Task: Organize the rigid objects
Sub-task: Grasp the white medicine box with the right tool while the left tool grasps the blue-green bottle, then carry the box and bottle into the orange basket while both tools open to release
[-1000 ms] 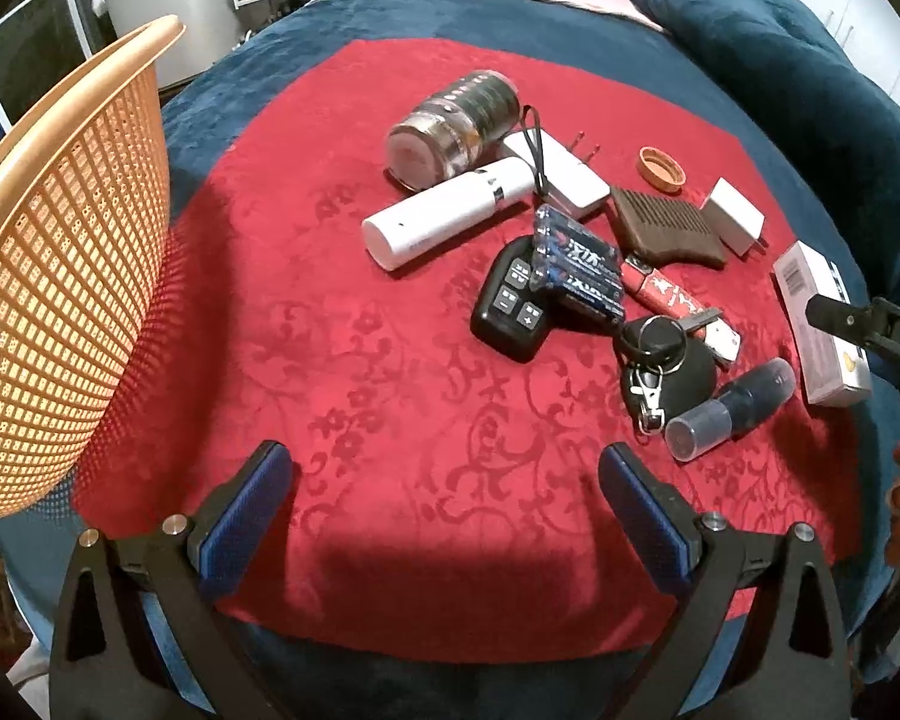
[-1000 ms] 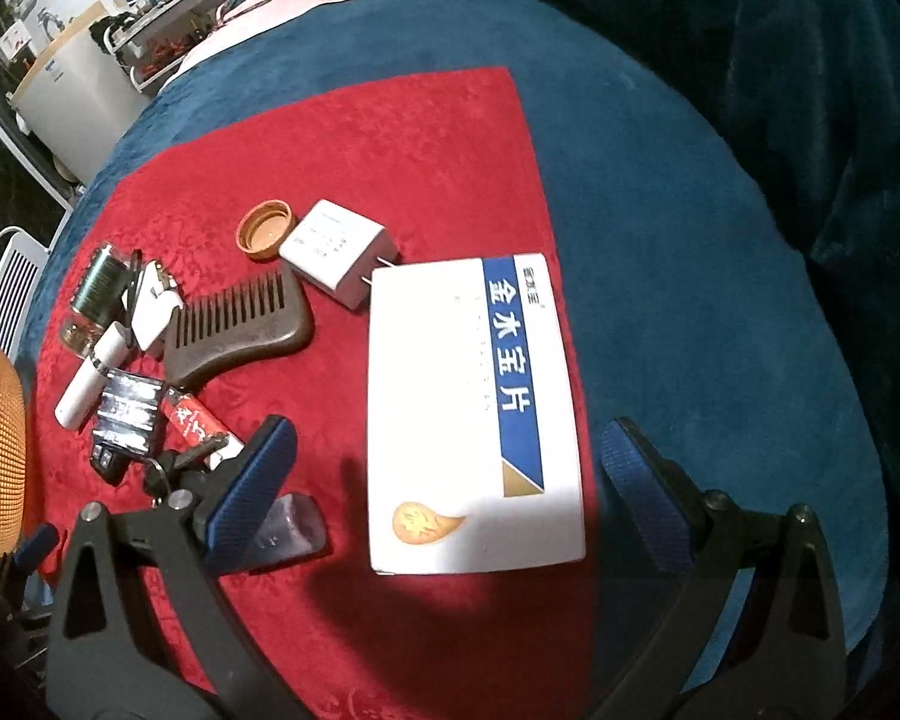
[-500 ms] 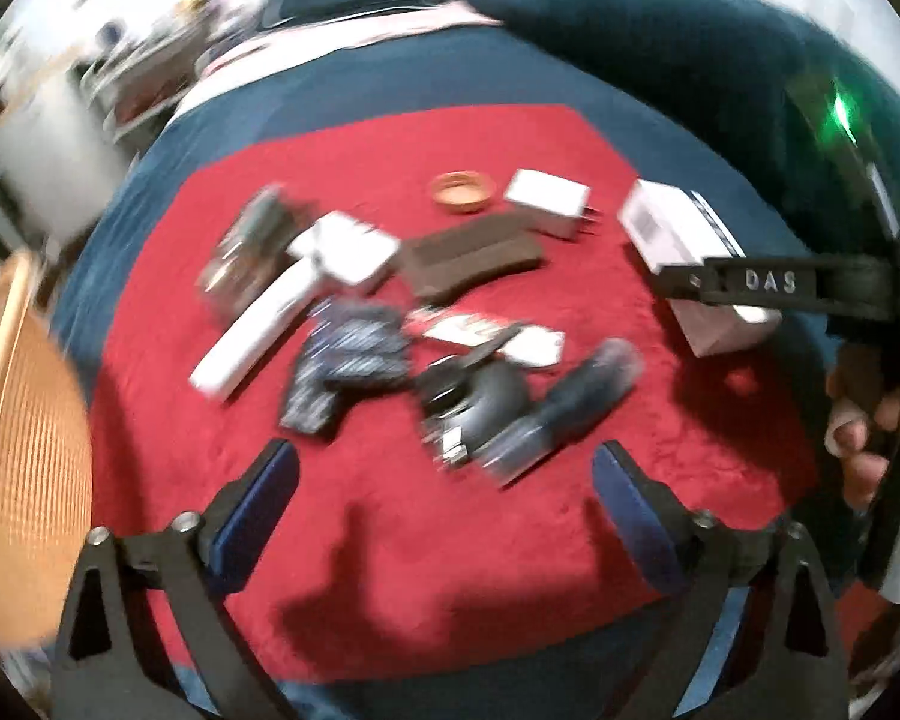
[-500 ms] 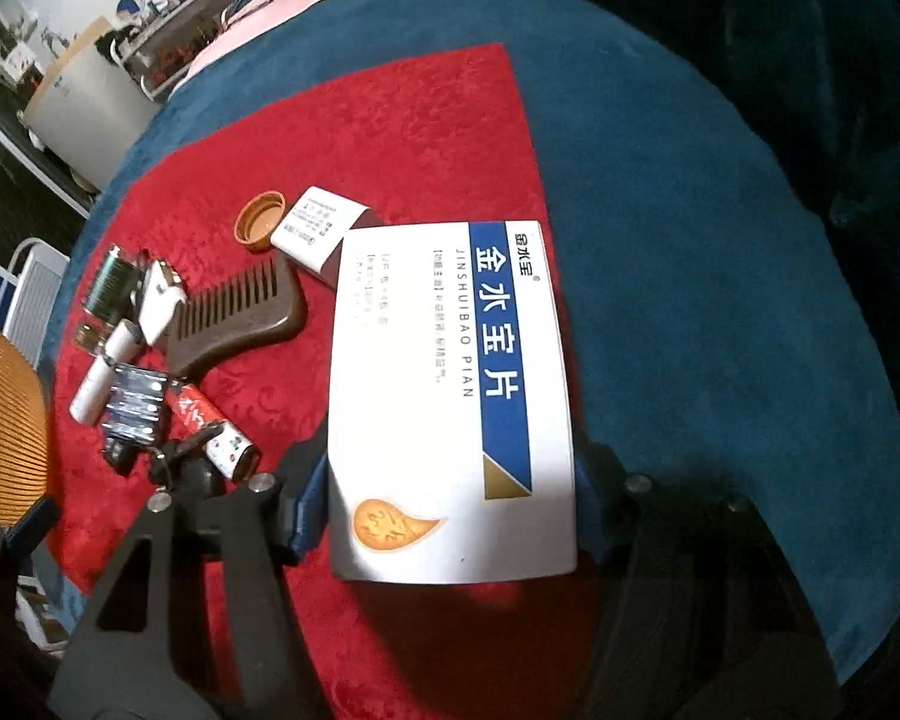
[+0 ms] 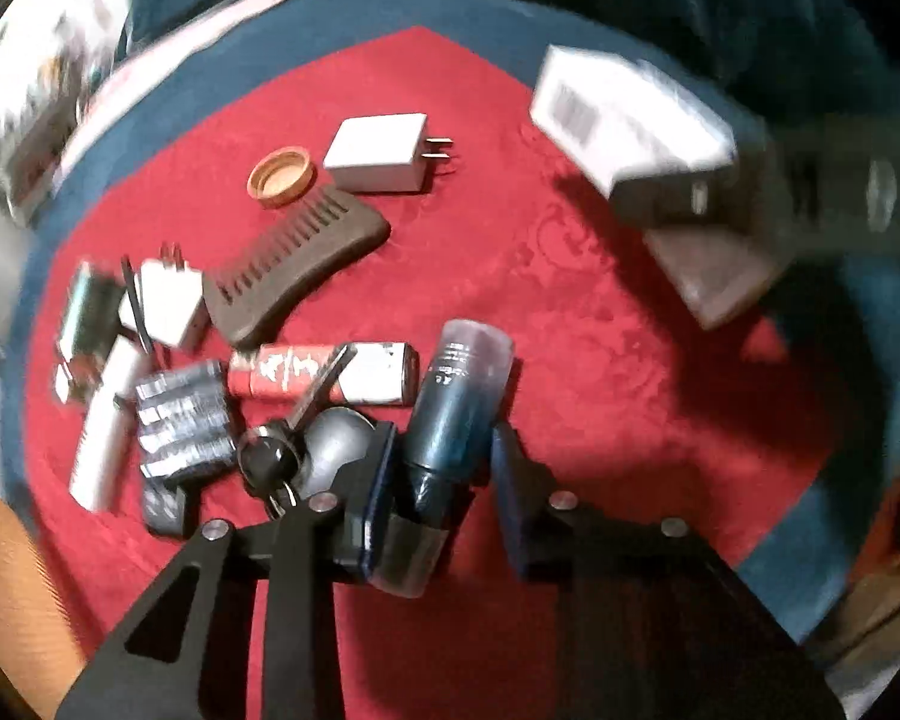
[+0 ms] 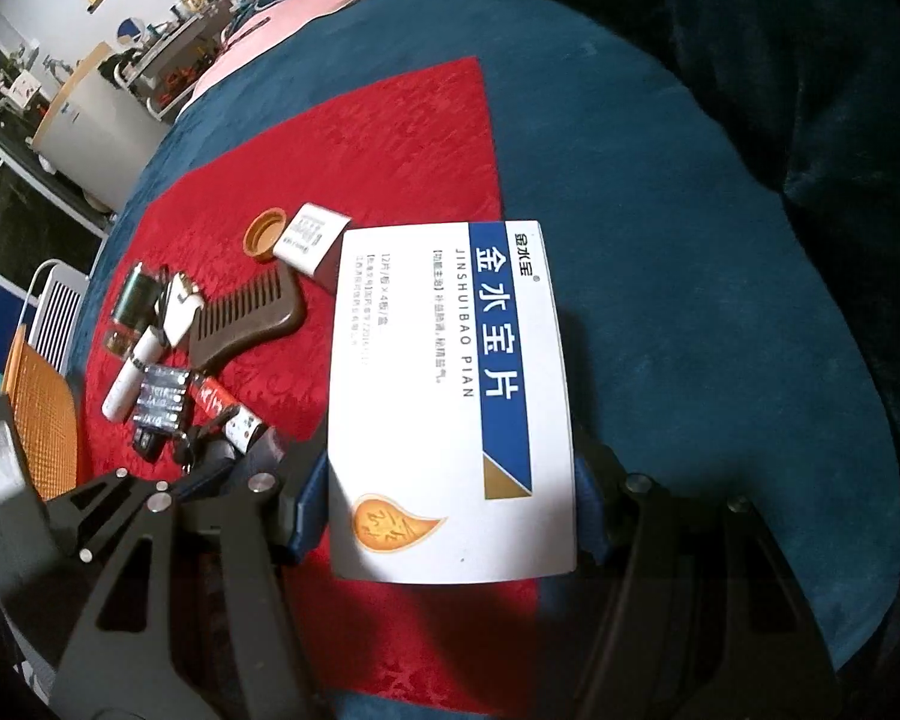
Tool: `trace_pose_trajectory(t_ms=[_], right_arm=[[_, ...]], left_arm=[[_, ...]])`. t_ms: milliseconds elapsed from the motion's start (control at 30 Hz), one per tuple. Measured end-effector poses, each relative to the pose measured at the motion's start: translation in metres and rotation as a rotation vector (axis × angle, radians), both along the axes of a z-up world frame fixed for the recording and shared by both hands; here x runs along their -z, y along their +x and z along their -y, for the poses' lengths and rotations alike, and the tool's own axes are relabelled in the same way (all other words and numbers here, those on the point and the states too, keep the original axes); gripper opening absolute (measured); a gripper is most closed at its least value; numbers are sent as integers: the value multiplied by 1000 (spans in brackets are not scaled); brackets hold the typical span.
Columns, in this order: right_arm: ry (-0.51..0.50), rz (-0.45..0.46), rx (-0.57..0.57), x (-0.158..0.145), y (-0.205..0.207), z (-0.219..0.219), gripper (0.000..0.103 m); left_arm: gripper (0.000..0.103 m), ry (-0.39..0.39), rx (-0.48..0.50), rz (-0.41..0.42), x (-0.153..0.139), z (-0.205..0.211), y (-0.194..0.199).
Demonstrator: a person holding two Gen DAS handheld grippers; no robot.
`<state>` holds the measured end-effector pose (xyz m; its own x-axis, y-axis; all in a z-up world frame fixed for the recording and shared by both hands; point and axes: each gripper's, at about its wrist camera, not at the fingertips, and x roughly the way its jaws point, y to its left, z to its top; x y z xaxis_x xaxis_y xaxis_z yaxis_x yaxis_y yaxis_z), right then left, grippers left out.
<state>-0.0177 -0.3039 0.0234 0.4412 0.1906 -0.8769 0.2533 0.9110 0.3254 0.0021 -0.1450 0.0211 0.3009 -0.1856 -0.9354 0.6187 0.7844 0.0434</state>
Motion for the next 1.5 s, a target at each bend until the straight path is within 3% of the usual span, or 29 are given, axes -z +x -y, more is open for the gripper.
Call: trace_pose_trajectory(t_ms=[133,233,467,633,867,1100,1267,1500], right_arm=[[-4,20,-30,-4,-1,-10,66],[-21,52,-55,-13,-4,-20,66],[2,96,-140,-35,1,-54,66],[47,139,-252,-56,10,-102,66],[114,207,-433,-89,25,-183,66],[183,245,-588,-109,31,-260,66],[214,237,-671,-110,36,-311,66],[232,182,-700,-98,51,-358,66]], left_arm=[[31,-165,-149,-32,-21,-41,8],[31,-236,-229,-28,-34,-77,12],[31,-292,-362,90,-81,-126,-17],[31,-330,-469,176,-115,-168,-25],[31,-370,-706,246,-146,-247,-39],[31,-382,-961,252,-140,-327,-50],[31,-365,-1066,244,-124,-359,-45],[31,-340,-1165,215,-96,-393,-43]])
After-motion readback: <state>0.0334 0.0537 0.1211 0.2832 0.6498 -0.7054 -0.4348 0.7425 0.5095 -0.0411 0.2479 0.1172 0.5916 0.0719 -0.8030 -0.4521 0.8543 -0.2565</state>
